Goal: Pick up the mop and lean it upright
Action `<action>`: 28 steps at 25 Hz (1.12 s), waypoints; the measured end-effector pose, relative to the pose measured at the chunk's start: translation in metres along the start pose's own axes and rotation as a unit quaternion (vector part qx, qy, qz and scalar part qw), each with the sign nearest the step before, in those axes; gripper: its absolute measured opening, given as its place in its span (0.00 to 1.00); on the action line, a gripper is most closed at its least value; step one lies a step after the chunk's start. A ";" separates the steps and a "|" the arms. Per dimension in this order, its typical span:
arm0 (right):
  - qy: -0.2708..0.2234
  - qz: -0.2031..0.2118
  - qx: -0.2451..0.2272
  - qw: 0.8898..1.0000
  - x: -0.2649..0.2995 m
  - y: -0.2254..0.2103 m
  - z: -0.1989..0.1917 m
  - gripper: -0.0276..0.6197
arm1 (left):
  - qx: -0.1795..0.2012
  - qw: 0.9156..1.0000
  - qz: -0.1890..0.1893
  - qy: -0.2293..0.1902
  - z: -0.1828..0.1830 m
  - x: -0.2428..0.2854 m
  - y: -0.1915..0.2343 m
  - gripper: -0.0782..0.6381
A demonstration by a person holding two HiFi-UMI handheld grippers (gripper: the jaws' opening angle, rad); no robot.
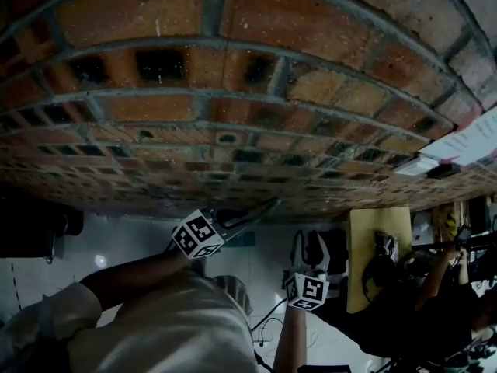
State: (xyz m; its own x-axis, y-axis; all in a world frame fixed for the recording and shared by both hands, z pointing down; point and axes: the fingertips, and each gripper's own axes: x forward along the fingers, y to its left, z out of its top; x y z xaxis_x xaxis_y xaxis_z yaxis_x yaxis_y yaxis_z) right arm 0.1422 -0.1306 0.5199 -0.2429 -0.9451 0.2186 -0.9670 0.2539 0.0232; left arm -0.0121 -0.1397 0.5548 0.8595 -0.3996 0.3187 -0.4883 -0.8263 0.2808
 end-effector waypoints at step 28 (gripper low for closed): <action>-0.001 -0.013 -0.009 1.000 -0.108 -0.060 -0.013 0.26 | 0.040 0.998 0.045 0.011 0.008 0.047 -0.075 0.24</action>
State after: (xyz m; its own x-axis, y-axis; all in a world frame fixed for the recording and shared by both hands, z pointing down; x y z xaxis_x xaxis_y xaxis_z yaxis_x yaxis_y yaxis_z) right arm 0.2277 -0.0414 0.5080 -0.2176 -0.9521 0.2150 -0.9715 0.2326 0.0468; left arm 0.0664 -0.0995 0.5411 0.8091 -0.4645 0.3600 -0.5483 -0.8171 0.1780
